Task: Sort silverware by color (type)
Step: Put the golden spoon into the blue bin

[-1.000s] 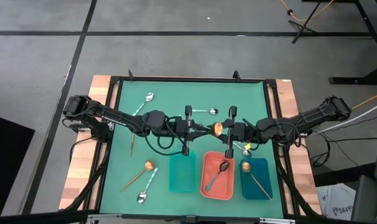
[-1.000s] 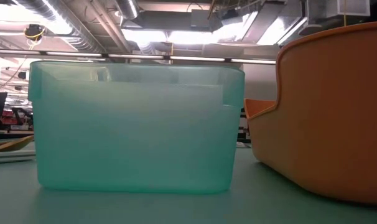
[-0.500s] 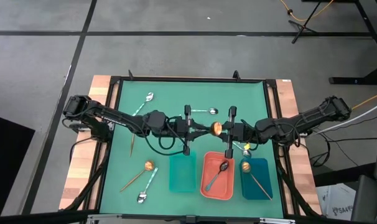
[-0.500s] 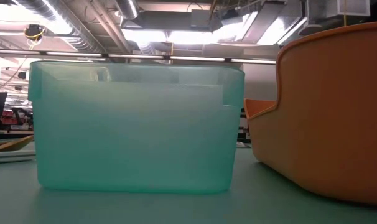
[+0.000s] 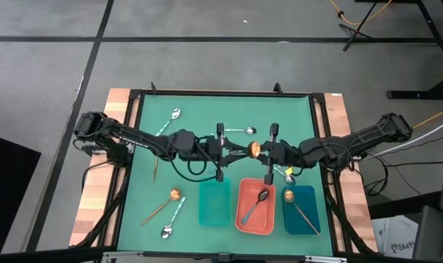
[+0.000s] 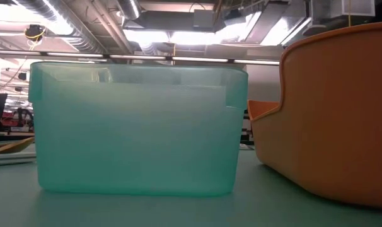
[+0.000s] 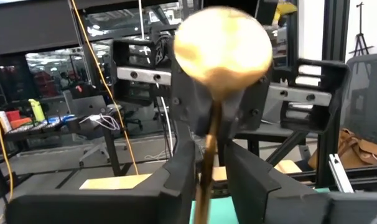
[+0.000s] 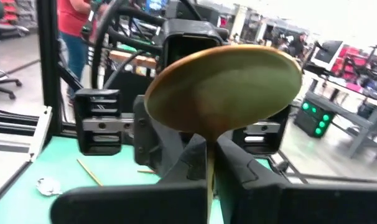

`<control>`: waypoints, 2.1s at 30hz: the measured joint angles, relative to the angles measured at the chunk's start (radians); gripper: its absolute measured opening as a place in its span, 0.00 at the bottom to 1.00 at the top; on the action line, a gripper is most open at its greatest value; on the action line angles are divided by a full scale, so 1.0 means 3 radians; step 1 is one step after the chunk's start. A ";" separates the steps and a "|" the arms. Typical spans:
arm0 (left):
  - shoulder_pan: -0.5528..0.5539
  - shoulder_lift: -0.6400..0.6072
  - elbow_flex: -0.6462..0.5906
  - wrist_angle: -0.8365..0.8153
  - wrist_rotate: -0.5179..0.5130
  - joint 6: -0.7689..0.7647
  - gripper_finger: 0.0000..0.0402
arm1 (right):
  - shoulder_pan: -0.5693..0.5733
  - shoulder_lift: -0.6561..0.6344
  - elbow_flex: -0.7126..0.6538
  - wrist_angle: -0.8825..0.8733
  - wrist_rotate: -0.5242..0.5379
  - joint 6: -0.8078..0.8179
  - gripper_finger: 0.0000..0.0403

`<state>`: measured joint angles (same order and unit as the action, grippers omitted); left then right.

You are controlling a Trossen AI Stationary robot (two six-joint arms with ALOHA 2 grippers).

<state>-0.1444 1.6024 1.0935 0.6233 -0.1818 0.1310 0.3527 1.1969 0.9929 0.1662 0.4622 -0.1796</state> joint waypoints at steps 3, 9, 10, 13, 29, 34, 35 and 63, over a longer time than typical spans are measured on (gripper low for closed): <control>0.0000 0.0000 0.0000 -0.0073 -0.0003 -0.0001 0.26 | 0.0000 0.0000 0.0111 -0.0254 0.0046 0.0095 0.00; 0.0000 0.0001 0.0001 -0.0282 -0.0004 -0.0001 0.31 | 0.0000 0.0000 0.0468 -0.1186 0.0080 0.0548 0.00; 0.0000 0.0001 0.0001 -0.0310 -0.0003 -0.0001 0.32 | 0.0000 0.0000 0.0531 -0.1343 0.0080 0.0636 0.00; 0.0000 0.0001 0.0003 -0.0438 -0.0003 0.0005 0.33 | 0.0000 0.0000 0.0736 -0.1879 0.0080 0.0925 0.00; -0.0001 0.0003 0.0003 -0.0860 -0.0001 0.0008 0.33 | 0.0004 -0.0004 0.0939 -0.3940 -0.0998 0.3386 0.00; 0.0000 0.0003 0.0003 -0.0861 -0.0001 0.0008 0.33 | 0.0004 -0.0003 0.0697 -0.4156 -0.1464 0.4047 0.00; 0.0000 0.0003 0.0003 -0.0865 -0.0001 0.0008 0.33 | 0.0004 -0.0003 0.0649 -0.4167 -0.1558 0.4151 0.00; 0.0000 0.0003 0.0003 -0.0917 0.0000 -0.0075 0.33 | 0.1356 0.0000 -0.0514 -0.3476 -0.1838 0.6171 0.00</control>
<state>-0.1444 1.6032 1.0943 0.3481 -0.1819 0.1085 0.7593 1.1969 0.8386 -0.8767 -0.0892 1.6717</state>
